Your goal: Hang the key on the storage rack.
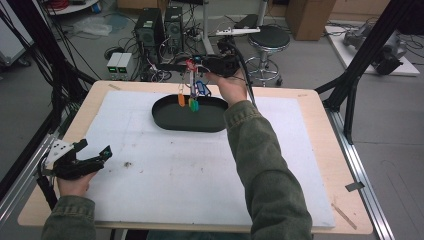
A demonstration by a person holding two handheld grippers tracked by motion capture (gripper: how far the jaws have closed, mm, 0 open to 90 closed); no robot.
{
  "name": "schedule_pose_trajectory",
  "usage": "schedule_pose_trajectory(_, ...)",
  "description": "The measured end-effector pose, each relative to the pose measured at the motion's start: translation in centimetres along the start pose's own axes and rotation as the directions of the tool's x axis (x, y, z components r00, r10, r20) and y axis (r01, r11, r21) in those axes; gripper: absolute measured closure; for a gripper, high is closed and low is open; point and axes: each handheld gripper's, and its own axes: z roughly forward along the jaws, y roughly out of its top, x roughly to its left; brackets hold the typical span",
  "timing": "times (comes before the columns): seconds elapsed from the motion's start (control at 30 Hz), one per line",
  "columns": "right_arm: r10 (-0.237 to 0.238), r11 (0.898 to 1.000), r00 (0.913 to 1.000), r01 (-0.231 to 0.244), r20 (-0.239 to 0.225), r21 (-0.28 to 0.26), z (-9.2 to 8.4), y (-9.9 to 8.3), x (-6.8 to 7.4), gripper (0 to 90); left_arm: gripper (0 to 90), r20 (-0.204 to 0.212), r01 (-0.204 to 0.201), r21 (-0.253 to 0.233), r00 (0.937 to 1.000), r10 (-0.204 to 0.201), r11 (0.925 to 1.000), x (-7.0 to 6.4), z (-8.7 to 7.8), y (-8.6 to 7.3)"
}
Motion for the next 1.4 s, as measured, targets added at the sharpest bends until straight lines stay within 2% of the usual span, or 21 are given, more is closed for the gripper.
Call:
schedule_pose_trajectory(0.33, 0.013, 1.0, 0.9991, -0.014, 0.04, 0.021, 1.8, 0.7, -0.9, 87.7, 6.6, 0.004, 0.007, 0.0, 1.0, -0.007, 1.0, 0.1, 0.1, 0.0)
schedule_pose_trajectory(0.43, 0.022, 0.999, 0.9989, -0.023, 0.041, 0.028, 2.2, 0.6, -1.2, 87.7, 6.6, 0.005, 0.009, -0.001, 0.9999, -0.009, 1.0, 0.1, 0.1, 0.0)
schedule_pose_trajectory(0.53, 0.033, 0.998, 0.9973, -0.036, 0.066, 0.051, 3.0, 0.2, -1.7, 87.7, 6.7, 0.004, 0.009, -0.001, 0.9999, -0.009, 1.0, 0.1, 0.1, 0.0)
schedule_pose_trajectory(0.83, 0.062, 0.994, 0.9914, -0.071, 0.115, 0.081, 4.1, -0.5, -3.2, 87.7, 6.6, 0.007, 0.007, 0.0, 1.0, -0.007, 1.0, 0.2, 0.1, 0.0)
schedule_pose_trajectory(1.4, 0.077, 0.989, 0.9888, -0.092, 0.128, 0.119, 5.6, -1.5, -4.1, 87.6, 6.6, 0.01, 0.012, -0.001, 0.9999, -0.012, 0.9999, 0.2, 0.2, -0.1)
